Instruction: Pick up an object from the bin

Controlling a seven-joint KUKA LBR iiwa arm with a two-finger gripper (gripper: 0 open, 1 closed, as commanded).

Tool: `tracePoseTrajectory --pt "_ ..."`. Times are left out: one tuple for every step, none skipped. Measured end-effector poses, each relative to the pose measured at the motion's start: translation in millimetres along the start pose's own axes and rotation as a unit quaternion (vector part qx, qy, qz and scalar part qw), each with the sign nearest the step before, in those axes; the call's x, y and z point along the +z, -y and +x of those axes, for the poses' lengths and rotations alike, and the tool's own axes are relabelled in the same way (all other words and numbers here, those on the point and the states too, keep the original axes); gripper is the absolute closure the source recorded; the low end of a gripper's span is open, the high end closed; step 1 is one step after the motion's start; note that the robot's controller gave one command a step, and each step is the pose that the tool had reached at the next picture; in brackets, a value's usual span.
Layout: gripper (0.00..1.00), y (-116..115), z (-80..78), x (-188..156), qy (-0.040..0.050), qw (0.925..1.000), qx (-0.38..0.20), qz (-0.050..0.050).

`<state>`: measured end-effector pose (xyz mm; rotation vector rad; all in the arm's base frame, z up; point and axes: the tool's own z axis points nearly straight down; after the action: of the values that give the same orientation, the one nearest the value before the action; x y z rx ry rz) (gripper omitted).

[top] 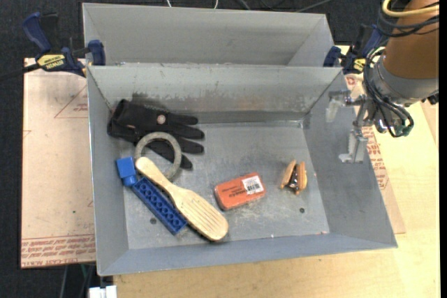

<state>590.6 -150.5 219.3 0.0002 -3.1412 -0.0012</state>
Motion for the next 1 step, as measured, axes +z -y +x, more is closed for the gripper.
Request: tracePoseTrajectory --pt "0.0 -13.2 22.7 70.0 -0.001 0.9836 -0.18 -0.001"
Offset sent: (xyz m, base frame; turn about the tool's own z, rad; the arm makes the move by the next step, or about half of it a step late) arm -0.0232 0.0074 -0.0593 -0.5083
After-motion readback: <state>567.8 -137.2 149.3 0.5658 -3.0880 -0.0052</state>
